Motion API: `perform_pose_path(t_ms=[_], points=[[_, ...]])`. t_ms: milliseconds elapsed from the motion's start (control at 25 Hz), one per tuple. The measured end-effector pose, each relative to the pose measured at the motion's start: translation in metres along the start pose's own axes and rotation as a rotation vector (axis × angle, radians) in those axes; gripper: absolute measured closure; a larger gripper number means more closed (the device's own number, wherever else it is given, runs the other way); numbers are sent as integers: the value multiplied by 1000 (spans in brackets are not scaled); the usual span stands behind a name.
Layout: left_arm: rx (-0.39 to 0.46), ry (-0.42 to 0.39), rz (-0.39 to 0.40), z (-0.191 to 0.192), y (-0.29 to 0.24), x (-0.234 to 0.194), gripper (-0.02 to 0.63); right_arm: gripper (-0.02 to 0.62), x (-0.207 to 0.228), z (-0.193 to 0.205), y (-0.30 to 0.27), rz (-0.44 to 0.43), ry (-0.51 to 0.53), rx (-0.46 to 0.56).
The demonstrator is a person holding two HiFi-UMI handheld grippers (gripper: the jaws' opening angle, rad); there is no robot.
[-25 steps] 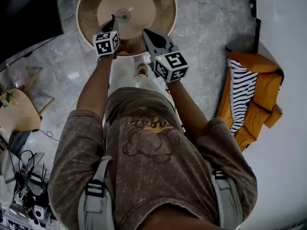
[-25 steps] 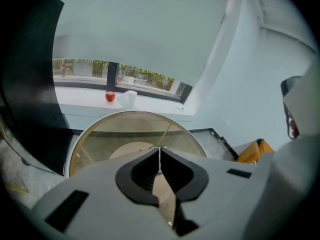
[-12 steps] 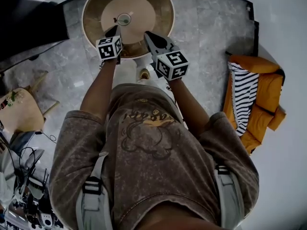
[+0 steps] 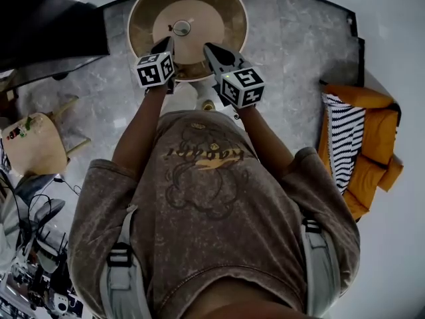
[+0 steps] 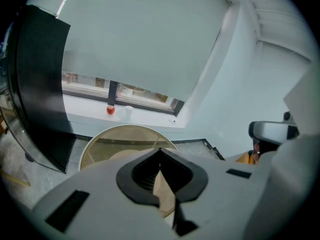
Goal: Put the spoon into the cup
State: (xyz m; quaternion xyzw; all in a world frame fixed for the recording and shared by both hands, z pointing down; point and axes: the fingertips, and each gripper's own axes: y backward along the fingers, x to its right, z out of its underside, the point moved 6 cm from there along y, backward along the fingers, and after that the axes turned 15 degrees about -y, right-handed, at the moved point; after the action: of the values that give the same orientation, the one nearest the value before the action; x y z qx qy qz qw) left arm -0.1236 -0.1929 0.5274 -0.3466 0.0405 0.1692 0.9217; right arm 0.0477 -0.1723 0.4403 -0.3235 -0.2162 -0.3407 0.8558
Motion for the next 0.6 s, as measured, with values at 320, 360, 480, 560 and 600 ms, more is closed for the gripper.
perform_pose_path(t_ms=[320, 360, 480, 560, 600], points=[[83, -15, 23, -33, 51, 33, 589, 577, -14, -16, 28, -37, 26, 40], [99, -24, 28, -39, 57, 35, 589, 577, -17, -19, 29, -41, 35, 43], [153, -49, 42, -56, 69, 43, 589, 577, -21, -28, 33, -54, 59, 56], [187, -49, 60, -66, 81, 49, 588, 577, -24, -34, 39, -59, 69, 69], [203, -51, 68, -71, 88, 53, 589, 577, -26, -37, 43, -59, 74, 78]])
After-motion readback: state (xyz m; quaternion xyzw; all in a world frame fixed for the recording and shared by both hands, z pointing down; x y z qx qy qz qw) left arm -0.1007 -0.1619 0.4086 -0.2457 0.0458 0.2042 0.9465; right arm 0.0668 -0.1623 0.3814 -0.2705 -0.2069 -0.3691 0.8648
